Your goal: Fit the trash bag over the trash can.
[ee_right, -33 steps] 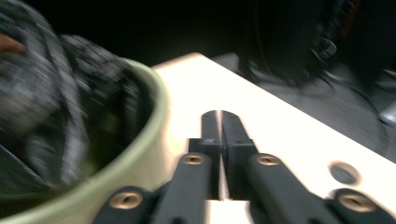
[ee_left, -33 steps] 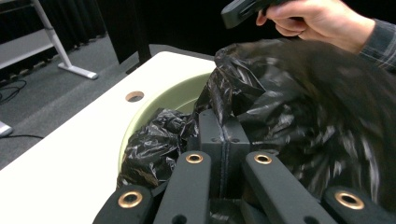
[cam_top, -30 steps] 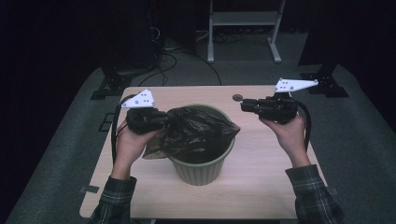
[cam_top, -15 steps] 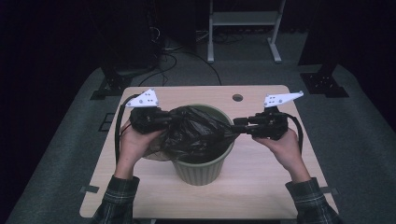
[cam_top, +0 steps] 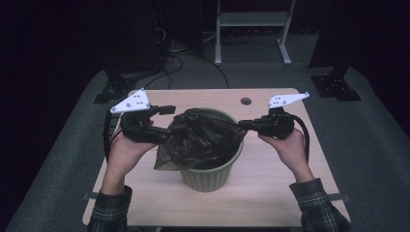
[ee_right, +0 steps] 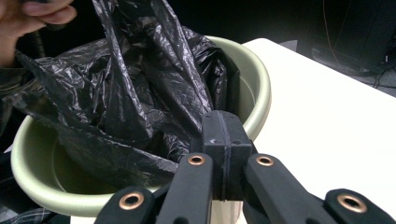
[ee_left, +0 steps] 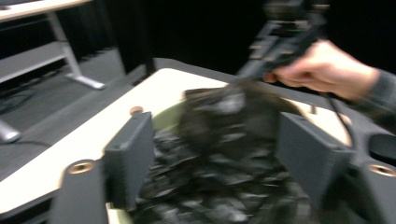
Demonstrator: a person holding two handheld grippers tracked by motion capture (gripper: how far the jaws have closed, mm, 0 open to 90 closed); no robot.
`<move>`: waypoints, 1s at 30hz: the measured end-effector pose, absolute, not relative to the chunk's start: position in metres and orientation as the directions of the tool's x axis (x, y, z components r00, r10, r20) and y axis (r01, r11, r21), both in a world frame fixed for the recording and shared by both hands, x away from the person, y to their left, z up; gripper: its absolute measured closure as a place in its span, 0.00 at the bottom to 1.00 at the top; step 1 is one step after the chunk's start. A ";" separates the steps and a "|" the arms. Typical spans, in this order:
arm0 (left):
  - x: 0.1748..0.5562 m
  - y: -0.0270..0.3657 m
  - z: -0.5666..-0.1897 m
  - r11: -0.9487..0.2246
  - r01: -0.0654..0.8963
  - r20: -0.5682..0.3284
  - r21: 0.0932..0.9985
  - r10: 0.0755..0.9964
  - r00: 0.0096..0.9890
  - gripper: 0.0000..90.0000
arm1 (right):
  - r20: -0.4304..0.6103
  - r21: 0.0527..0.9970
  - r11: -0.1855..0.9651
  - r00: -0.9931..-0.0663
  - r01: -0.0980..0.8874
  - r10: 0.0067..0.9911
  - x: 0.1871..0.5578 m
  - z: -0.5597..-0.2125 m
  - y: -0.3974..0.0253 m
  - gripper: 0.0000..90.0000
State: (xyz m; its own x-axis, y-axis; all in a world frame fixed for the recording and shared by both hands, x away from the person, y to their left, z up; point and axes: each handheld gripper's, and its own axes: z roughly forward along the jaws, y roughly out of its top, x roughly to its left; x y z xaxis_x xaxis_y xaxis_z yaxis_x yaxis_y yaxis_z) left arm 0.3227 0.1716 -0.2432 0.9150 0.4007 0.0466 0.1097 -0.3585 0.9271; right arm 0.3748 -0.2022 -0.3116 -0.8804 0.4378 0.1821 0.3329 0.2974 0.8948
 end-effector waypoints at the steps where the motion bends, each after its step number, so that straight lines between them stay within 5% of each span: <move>1: 0.320 0.166 -0.242 -0.364 0.102 0.050 0.926 0.385 0.922 0.37 | 0.182 0.894 0.297 -0.879 0.334 0.442 0.375 -0.312 -0.202 1.00; 9: 0.321 0.112 -0.253 -0.438 0.084 0.029 0.895 0.244 0.969 0.48 | 0.188 0.891 0.295 -0.872 0.345 0.453 0.377 -0.312 -0.205 1.00; 16: 0.326 0.091 -0.269 -0.509 0.093 0.027 0.856 0.224 0.974 0.50 | 0.191 0.891 0.290 -0.870 0.348 0.455 0.378 -0.312 -0.207 1.00; 19: 0.328 0.088 -0.275 -0.546 0.092 0.032 0.833 0.213 0.976 0.67 | 0.186 0.894 0.289 -0.871 0.342 0.455 0.376 -0.311 -0.208 1.00; 21: 0.332 0.091 -0.277 -0.572 0.088 0.056 0.816 0.229 0.972 0.97 | 0.180 0.897 0.287 -0.871 0.336 0.456 0.375 -0.310 -0.209 1.00; 30: 0.347 0.145 -0.268 -0.444 0.155 0.033 0.883 0.387 0.921 1.00 | 0.168 0.892 0.290 -0.850 0.346 0.498 0.372 -0.311 -0.227 1.00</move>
State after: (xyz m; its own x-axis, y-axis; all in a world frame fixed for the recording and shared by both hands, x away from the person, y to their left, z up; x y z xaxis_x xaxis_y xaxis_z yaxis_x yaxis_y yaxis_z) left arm 0.3471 0.1449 -0.2685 0.9213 0.3873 0.0328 0.1552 -0.4438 0.8826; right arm 0.3718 -0.2268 -0.3108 -0.8505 0.4983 0.1683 0.3464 0.2898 0.8922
